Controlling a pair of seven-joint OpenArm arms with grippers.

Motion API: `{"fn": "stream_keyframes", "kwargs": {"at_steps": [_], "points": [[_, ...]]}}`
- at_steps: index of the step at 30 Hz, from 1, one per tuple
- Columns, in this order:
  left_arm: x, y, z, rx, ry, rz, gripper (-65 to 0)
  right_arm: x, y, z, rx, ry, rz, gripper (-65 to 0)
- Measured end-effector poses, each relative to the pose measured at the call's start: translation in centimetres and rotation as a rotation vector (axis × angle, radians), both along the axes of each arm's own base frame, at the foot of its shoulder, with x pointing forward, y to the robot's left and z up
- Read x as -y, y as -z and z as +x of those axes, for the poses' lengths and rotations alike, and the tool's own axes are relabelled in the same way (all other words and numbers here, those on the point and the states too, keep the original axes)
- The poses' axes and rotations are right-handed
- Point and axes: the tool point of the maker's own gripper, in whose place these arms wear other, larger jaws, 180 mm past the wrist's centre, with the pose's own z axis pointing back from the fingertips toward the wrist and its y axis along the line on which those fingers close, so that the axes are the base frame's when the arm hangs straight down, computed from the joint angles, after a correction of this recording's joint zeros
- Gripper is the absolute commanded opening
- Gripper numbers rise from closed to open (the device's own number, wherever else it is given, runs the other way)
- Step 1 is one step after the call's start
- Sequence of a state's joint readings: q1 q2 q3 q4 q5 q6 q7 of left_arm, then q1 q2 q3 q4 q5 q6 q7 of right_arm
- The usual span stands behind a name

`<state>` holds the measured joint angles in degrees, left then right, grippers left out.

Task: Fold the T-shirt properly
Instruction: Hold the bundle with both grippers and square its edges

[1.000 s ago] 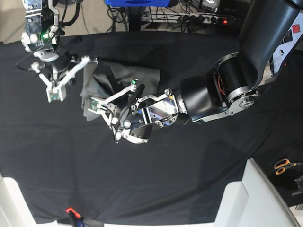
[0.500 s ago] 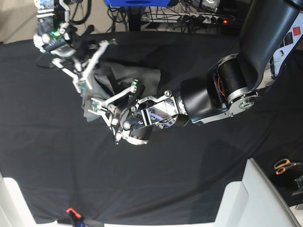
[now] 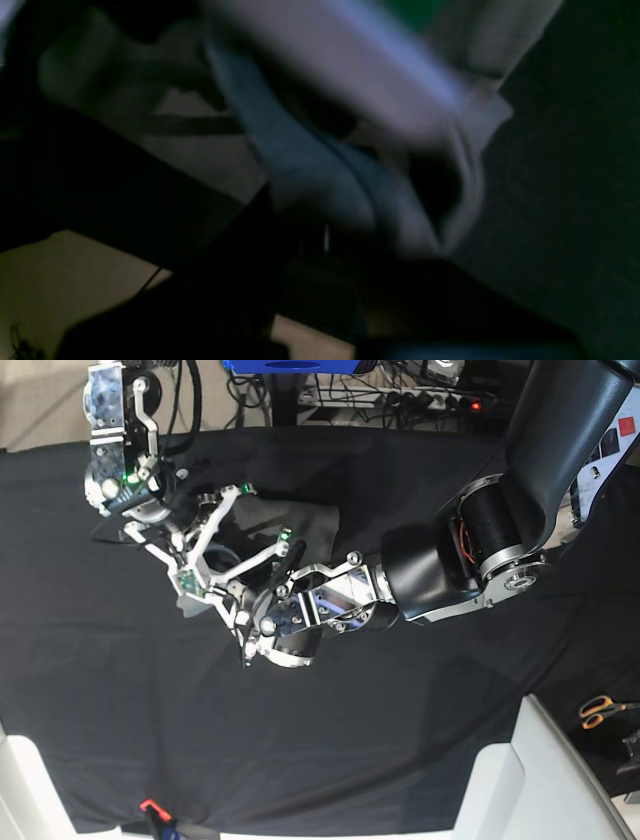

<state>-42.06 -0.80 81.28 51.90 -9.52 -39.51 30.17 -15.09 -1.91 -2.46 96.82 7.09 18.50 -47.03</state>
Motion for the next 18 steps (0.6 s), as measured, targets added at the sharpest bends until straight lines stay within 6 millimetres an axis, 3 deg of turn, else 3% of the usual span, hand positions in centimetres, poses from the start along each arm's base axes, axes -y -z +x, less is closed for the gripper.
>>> {"fn": "stream_keyframes", "kwargs": {"at_steps": [9,14,18], "points": [[-1.3,-0.4,2.3,0.026,-0.034,0.032,-65.0,0.0,0.0,0.9,0.007,-0.001,-0.001,-65.0],[-1.5,-0.4,2.5,0.031,-0.036,0.041,-47.2,0.0,-0.6,2.1,0.034,0.000,0.000,-65.0],[-1.8,-0.4,2.6,0.037,-0.036,0.051,-40.5,-0.5,-1.1,2.8,0.042,0.011,0.015,-65.0]]}}
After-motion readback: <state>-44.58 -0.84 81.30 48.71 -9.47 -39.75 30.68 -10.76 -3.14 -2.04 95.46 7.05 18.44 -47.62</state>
